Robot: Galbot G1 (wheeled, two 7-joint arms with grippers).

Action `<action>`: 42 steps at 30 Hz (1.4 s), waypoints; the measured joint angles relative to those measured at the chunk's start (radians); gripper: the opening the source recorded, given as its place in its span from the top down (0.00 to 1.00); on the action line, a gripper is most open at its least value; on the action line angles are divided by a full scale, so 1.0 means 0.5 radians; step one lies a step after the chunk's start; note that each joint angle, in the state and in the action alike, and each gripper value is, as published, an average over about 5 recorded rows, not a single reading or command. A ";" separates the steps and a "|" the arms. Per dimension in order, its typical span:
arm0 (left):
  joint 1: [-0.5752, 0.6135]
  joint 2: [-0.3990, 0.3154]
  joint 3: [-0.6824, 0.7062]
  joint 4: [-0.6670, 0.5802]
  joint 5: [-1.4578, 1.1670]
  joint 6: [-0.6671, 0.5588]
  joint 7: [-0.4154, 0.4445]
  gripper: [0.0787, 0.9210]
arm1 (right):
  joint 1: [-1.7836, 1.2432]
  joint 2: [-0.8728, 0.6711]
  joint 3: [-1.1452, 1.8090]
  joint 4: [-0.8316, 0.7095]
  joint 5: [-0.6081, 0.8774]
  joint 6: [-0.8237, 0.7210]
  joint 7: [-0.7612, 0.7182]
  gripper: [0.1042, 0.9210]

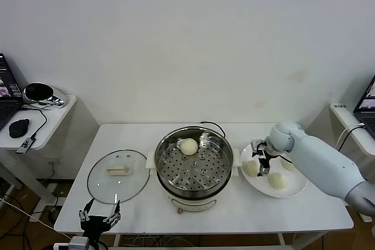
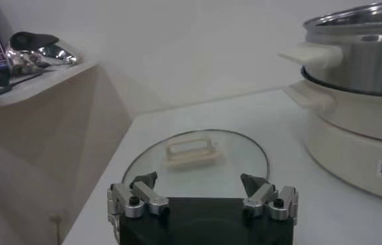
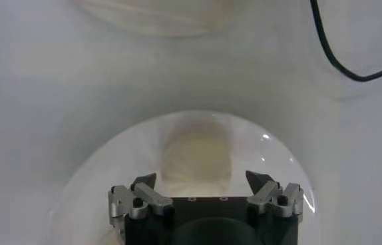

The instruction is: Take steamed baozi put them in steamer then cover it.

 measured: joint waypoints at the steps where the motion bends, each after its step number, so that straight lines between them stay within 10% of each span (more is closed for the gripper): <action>1: -0.003 -0.001 0.001 0.003 0.001 0.000 0.000 0.12 | -0.002 0.004 0.001 -0.005 0.001 0.000 0.000 0.12; 14: -0.013 -0.002 0.004 0.019 0.003 0.000 0.000 0.12 | -0.006 0.020 0.021 -0.044 0.026 -0.002 -0.023 0.43; 42: -0.063 -0.044 -0.011 -0.089 0.084 0.017 -0.013 0.12 | 1.185 -0.272 -0.788 0.509 0.888 -0.281 -0.279 0.44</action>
